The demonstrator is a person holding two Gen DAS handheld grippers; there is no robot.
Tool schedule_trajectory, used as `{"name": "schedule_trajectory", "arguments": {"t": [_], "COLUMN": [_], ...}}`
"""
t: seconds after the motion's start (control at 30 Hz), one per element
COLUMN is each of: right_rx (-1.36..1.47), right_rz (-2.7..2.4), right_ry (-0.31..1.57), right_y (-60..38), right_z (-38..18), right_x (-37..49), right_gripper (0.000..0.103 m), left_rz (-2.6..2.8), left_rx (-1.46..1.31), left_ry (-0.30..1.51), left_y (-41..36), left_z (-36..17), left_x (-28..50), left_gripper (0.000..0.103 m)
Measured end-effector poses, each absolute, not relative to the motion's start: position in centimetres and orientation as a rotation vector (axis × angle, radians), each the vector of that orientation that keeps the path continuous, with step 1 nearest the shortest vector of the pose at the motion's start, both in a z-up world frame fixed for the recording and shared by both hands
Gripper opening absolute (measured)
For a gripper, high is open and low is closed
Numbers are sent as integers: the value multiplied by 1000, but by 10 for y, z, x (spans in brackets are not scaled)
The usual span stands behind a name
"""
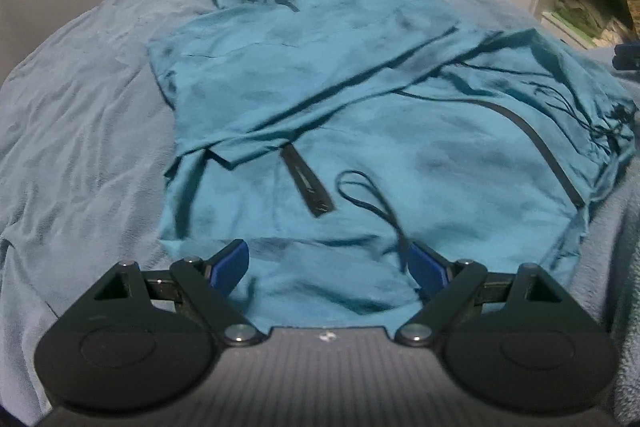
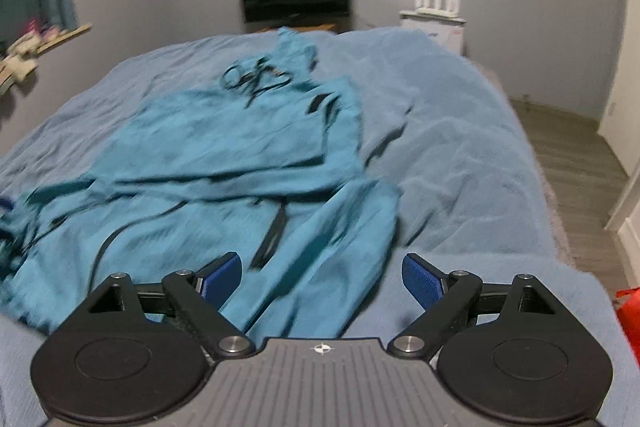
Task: Fold large clothes
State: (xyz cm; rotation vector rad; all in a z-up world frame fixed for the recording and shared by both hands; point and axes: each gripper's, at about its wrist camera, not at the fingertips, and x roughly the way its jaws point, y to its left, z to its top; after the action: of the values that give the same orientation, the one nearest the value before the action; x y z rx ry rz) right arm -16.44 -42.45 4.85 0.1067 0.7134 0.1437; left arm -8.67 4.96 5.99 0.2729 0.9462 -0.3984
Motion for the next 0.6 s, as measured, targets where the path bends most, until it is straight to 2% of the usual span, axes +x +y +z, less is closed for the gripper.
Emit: {"name": "schedule_trajectory", "arguments": {"t": [0.17, 0.27, 0.43, 0.47, 0.5, 0.6], "right_rx": [55, 37, 11, 5, 4, -9], "right_rz": [231, 265, 303, 299, 298, 288], "right_ry": [765, 791, 856, 862, 867, 884], "right_y": [-403, -392, -383, -382, -382, -379], "right_z": [46, 47, 41, 38, 36, 29], "right_x": [-181, -192, -202, -203, -203, -197], "right_gripper": [89, 89, 89, 89, 90, 90], "left_rz": [-335, -326, -313, -313, -311, -368], "left_rx": [270, 267, 240, 243, 249, 269], "left_ry": [1023, 1009, 1017, 1015, 1014, 1003], "left_y": [38, 38, 42, 42, 42, 40], "left_z": [36, 38, 35, 35, 35, 38], "left_x": [-82, -88, -102, -103, -103, -101], "left_gripper": [85, 80, 78, 73, 58, 37]}}
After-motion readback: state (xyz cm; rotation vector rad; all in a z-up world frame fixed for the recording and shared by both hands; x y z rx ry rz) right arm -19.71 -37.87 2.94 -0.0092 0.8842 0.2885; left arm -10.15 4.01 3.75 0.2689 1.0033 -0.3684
